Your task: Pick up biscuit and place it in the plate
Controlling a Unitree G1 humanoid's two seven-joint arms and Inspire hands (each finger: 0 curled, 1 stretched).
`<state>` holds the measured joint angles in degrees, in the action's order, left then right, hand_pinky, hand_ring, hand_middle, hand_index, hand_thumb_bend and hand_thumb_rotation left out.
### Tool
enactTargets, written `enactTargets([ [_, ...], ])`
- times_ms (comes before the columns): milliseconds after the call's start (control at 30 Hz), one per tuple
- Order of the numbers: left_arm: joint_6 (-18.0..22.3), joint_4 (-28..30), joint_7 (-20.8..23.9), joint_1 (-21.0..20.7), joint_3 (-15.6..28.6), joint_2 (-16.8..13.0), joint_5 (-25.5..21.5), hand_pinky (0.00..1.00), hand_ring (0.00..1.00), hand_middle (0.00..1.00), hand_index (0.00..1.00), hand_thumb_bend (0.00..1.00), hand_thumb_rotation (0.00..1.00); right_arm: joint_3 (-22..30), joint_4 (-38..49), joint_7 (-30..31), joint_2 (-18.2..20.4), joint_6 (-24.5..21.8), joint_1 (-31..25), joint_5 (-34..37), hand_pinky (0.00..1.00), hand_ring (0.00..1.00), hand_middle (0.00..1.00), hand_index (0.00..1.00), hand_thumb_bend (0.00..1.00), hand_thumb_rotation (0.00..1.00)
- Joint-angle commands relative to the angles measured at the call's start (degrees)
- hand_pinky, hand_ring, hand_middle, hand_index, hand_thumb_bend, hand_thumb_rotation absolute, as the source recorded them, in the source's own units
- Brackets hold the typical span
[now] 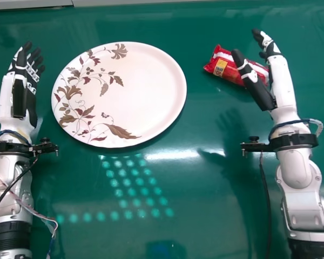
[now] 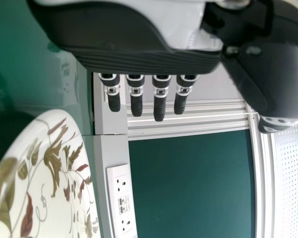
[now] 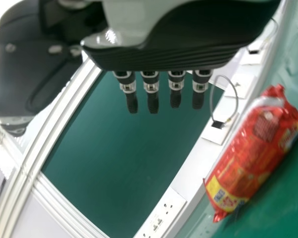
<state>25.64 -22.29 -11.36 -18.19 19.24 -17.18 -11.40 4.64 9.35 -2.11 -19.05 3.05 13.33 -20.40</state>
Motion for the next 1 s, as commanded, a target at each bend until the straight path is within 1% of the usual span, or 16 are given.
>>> enactTargets([
  [0, 0.48, -0.63, 0.07, 1.65, -0.15, 1.05, -0.38, 1.00, 1.00, 0.98, 1.00, 0.79, 0.76, 0.23, 0.14, 0.33, -1.58, -0.04, 0.32, -1.35, 0.99, 1.00, 1.00, 1.00, 1.00, 0.56],
  [67, 0.42, -0.51, 0.17, 1.77, -0.16, 1.16, -0.58, 1.00, 1.00, 0.98, 1.00, 0.81, 0.76, 0.36, 0.28, 0.39, -2.53, -0.49, 0.49, -2.30, 0.99, 1.00, 1.00, 1.00, 1.00, 0.57],
  [133, 2.33, -6.15, -0.40, -0.82, 0.00, 0.88, -0.50, 0.98, 0.97, 0.94, 0.98, 0.79, 0.75, 0.64, 0.33, 0.74, -3.95, -0.93, 0.73, -3.40, 0.98, 1.00, 1.00, 1.00, 1.00, 0.54],
  [167, 3.25, -8.70, -0.59, -2.00, 0.02, 0.71, -0.39, 0.92, 0.92, 0.90, 0.94, 0.79, 0.74, 0.70, 0.33, 0.85, -4.43, -1.12, 0.82, -3.80, 0.96, 1.00, 1.00, 1.00, 1.00, 0.52],
  [200, 3.75, -10.10, -0.83, -2.65, 0.03, 0.61, -0.52, 0.90, 0.91, 0.88, 0.93, 0.78, 0.74, 0.61, 0.43, 1.00, -5.12, -1.68, 0.93, -4.79, 0.96, 1.00, 1.00, 1.00, 1.00, 0.51],
  [300, 4.97, -11.66, -0.92, -3.27, -0.18, 0.34, -0.48, 0.91, 0.91, 0.88, 0.93, 0.80, 0.73, -0.05, 1.02, 2.00, -7.76, -4.15, 1.75, -9.20, 0.86, 1.00, 1.00, 1.00, 1.00, 0.53],
  [333, 5.23, -11.95, -0.81, -3.42, -0.27, 0.31, -0.39, 0.91, 0.91, 0.88, 0.93, 0.81, 0.73, -0.55, 1.36, 3.70, -9.52, -5.76, 2.64, -11.33, 0.84, 1.00, 1.00, 1.00, 1.00, 0.55],
  [367, 5.41, -12.13, -0.73, -3.52, -0.33, 0.30, -0.34, 0.91, 0.91, 0.88, 0.92, 0.81, 0.73, -0.89, 1.63, 4.97, -10.69, -6.94, 3.27, -12.78, 0.86, 1.00, 1.00, 1.00, 1.00, 0.56],
  [467, 6.29, -13.17, -0.73, -3.99, -0.52, 0.16, -0.04, 0.91, 0.91, 0.88, 0.92, 0.82, 0.74, -2.04, 1.24, 12.13, -14.92, -11.40, 7.00, -15.03, 0.90, 1.00, 1.00, 1.00, 1.00, 0.52],
  [500, 6.54, -13.49, -0.75, -4.11, -0.56, 0.12, 0.02, 0.91, 0.91, 0.88, 0.92, 0.83, 0.74, -2.30, 0.98, 13.95, -15.84, -12.44, 8.03, -15.22, 0.91, 1.00, 1.00, 1.00, 1.00, 0.49],
  [567, 6.63, -13.89, -0.83, -4.30, -0.62, 0.10, -0.05, 0.90, 0.91, 0.89, 0.92, 0.83, 0.74, -3.14, -0.40, 17.32, -18.17, -13.35, 10.28, -15.54, 0.94, 1.00, 1.00, 1.00, 1.00, 0.46],
  [667, 6.37, -13.67, -0.91, -4.29, -0.63, 0.35, -0.42, 0.89, 0.91, 0.89, 0.92, 0.82, 0.73, -4.52, -4.26, 21.81, -21.63, -13.20, 14.09, -15.48, 0.99, 1.00, 1.00, 1.00, 1.00, 0.46],
  [700, 6.37, -13.55, -0.79, -4.23, -0.62, 0.45, -0.43, 0.89, 0.91, 0.89, 0.92, 0.82, 0.72, -5.14, -6.18, 22.74, -22.76, -12.51, 15.47, -15.58, 1.00, 1.00, 1.00, 1.00, 1.00, 0.46],
  [733, 6.37, -13.47, -0.70, -4.20, -0.62, 0.50, -0.42, 0.89, 0.91, 0.89, 0.92, 0.82, 0.72, -5.57, -7.49, 23.24, -23.47, -12.00, 16.37, -15.62, 0.97, 1.00, 1.00, 1.00, 1.00, 0.47],
  [833, 6.23, -13.44, -1.13, -4.19, -0.54, 0.58, -0.94, 0.90, 0.92, 0.89, 0.92, 0.82, 0.72, -6.13, -11.13, 24.22, -24.48, -10.68, 18.52, -14.39, 0.95, 1.00, 1.00, 1.00, 1.00, 0.47],
  [967, 6.14, -13.65, -1.26, -4.29, -0.69, 0.29, -0.78, 0.92, 0.93, 0.90, 0.93, 0.83, 0.72, -6.67, -15.08, 24.30, -25.11, -8.51, 20.46, -13.15, 0.96, 1.00, 1.00, 1.00, 1.00, 0.48],
])
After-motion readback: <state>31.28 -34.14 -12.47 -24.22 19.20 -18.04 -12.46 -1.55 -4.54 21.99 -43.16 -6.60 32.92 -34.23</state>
